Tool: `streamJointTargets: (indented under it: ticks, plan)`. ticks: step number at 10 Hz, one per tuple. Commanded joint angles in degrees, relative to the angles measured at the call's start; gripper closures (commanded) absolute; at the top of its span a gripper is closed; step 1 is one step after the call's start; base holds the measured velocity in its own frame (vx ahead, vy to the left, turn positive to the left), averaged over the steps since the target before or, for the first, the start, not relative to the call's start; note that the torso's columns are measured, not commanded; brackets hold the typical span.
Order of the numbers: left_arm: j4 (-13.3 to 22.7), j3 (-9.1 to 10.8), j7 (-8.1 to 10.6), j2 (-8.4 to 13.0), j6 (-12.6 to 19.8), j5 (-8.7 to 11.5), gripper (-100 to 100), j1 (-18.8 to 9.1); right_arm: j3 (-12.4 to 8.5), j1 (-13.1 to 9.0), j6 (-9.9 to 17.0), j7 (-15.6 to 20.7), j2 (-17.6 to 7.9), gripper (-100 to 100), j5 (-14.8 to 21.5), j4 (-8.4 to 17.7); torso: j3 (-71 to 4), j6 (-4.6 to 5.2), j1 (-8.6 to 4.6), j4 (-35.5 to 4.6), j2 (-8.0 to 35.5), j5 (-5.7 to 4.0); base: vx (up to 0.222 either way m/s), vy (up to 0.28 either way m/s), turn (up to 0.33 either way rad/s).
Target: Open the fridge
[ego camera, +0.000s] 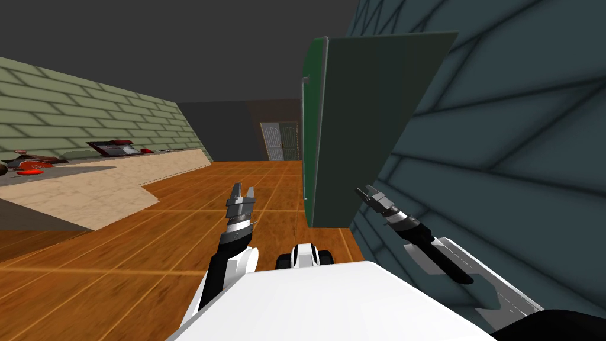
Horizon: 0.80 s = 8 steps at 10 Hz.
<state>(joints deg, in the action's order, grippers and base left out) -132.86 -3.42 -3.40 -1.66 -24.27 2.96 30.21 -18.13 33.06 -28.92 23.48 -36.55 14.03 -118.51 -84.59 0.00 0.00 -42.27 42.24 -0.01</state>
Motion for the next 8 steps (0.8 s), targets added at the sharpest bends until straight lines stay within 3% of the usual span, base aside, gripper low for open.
streamJointTargets:
  ticks: [1,4,7,8]
  plan:
    - [0.00,0.00,0.00,0.00,0.00,0.00,0,0.00,-2.47,1.06,0.84,1.84,-4.04,-100,1.17,1.26,0.03,0.00,-0.05,-0.01,0.06,0.00,0.044,0.133,-0.009]
    - [0.00,0.00,0.00,0.00,0.00,0.00,0,0.00,-4.04,1.52,1.40,3.03,-7.66,-100,1.99,2.41,0.05,0.00,0.04,-0.02,0.07,0.01,0.036,0.121,-0.008]
    - [0.00,0.00,0.00,0.00,0.00,0.00,0,0.00,-7.22,2.42,2.58,5.42,-12.76,-100,3.64,4.96,0.00,0.00,-0.03,0.00,0.02,0.00,0.051,0.132,-0.009]
    - [0.00,0.00,0.00,0.00,0.00,0.00,0,0.00,-7.22,2.42,2.58,5.42,-13.72,-100,3.64,4.96,-0.01,0.00,0.05,0.00,0.00,0.02,0.044,0.118,-0.010]
